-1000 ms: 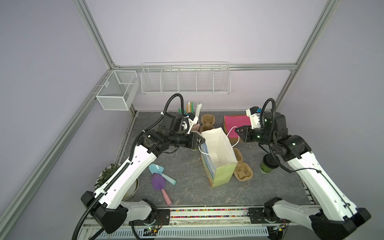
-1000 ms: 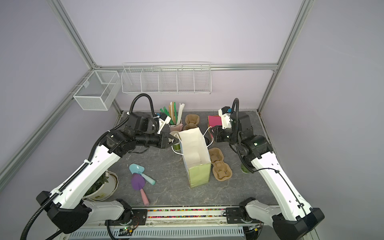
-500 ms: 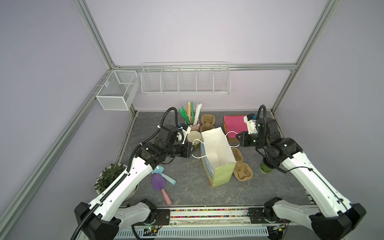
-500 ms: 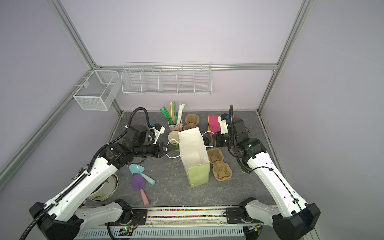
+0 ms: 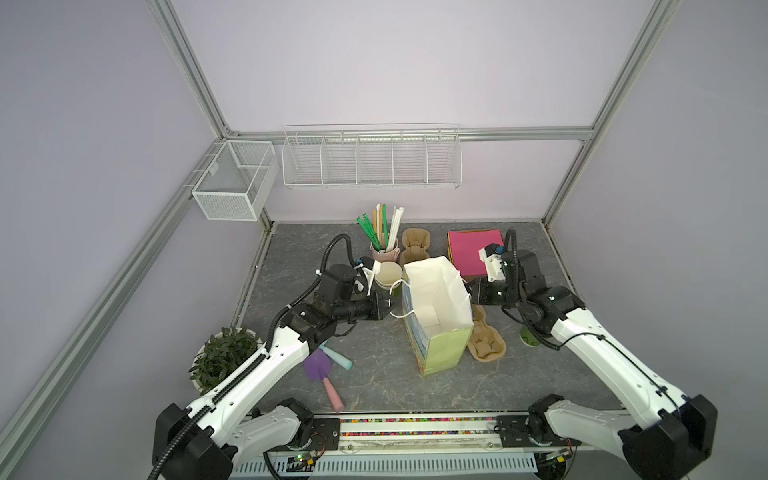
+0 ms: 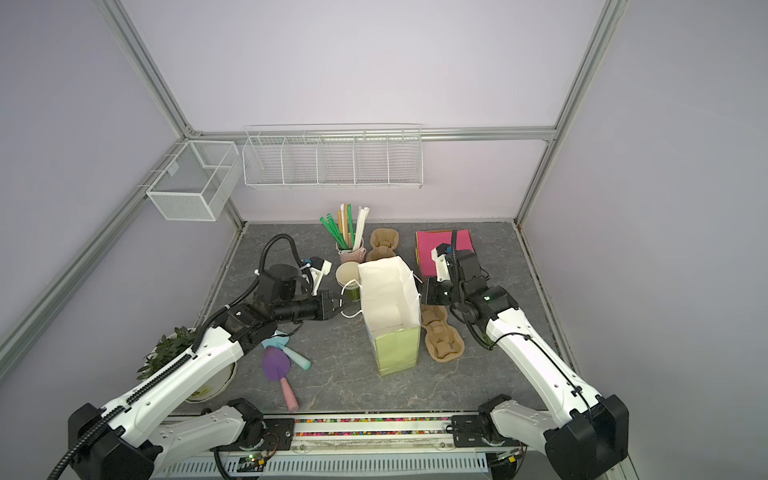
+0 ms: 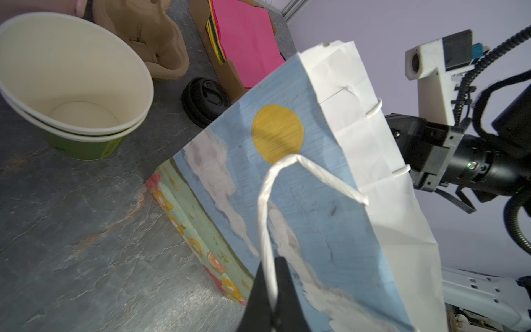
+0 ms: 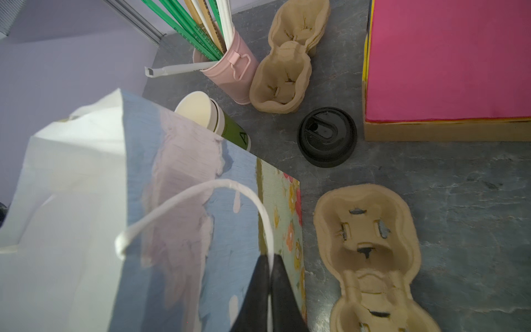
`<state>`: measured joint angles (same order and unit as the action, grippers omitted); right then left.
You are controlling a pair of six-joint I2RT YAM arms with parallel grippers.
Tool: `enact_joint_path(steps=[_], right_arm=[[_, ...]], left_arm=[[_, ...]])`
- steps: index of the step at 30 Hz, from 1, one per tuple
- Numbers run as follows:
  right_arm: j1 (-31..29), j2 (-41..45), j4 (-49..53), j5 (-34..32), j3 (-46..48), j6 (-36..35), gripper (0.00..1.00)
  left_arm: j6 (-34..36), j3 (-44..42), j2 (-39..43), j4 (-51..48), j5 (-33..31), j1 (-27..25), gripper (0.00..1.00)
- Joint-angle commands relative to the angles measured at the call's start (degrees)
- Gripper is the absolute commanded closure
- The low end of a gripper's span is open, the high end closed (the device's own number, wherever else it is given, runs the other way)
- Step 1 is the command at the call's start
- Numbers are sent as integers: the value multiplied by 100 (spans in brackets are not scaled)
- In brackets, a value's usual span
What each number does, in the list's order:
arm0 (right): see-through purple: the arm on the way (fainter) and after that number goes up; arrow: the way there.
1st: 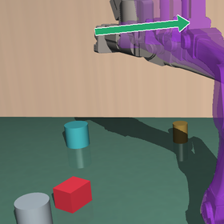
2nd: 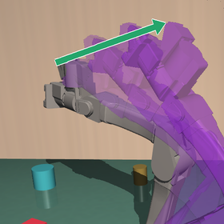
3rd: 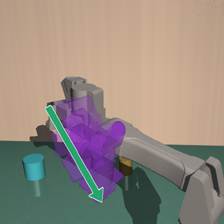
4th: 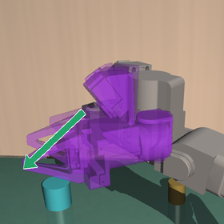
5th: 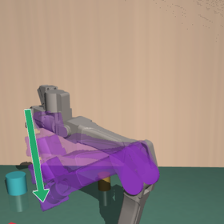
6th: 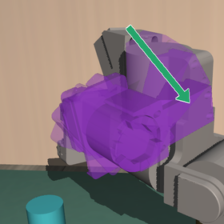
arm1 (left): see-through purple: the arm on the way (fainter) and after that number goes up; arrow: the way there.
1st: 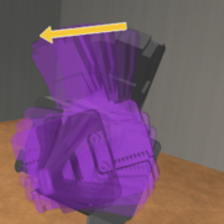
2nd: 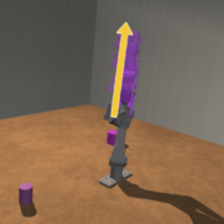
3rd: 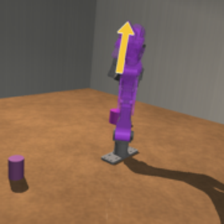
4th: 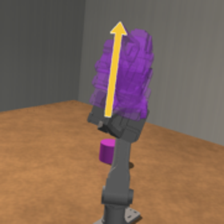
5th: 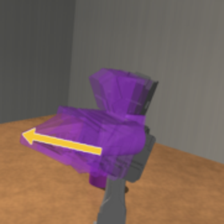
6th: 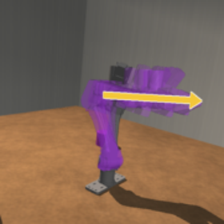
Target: Pack the takeout coffee
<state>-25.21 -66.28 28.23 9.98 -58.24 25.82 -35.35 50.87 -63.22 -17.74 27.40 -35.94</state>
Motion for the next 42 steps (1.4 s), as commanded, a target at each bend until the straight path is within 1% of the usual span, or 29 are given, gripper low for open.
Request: enact_joint_path(steps=[1, 6, 11, 17, 22, 29, 35, 39, 42], right_arm=[[-5, 10, -537, 338, 165, 169, 93], [-17, -32, -892, 573, 277, 247, 93], [-14, -78, -1053, 504, 387, 234, 93], [0, -248, -1257, 497, 526, 247, 93], [17, -448, -1405, 513, 497, 239, 93], [68, -649, -1469, 470, 285, 206, 93], [157, -621, -1241, 252, -12, 74, 93], [228, -465, -995, -32, -169, -25, 93], [276, -402, -926, -100, -222, -40, 93]], left_arm=[[-326, -171, -158, 832, 328, 26, 100], [-597, -402, -337, 1593, 577, 26, 100], [-670, -526, -405, 1879, 531, 44, 100], [-736, -907, -489, 2210, 471, 100, 100], [-793, -1109, -565, 2446, 406, 296, 100], [-1066, -1065, -845, 3032, 560, 680, 100], [-1105, -796, -1002, 3012, 675, 746, 100], [-963, -786, -688, 2675, 495, 756, 100], [-871, -764, -453, 2439, 352, 759, 100]])
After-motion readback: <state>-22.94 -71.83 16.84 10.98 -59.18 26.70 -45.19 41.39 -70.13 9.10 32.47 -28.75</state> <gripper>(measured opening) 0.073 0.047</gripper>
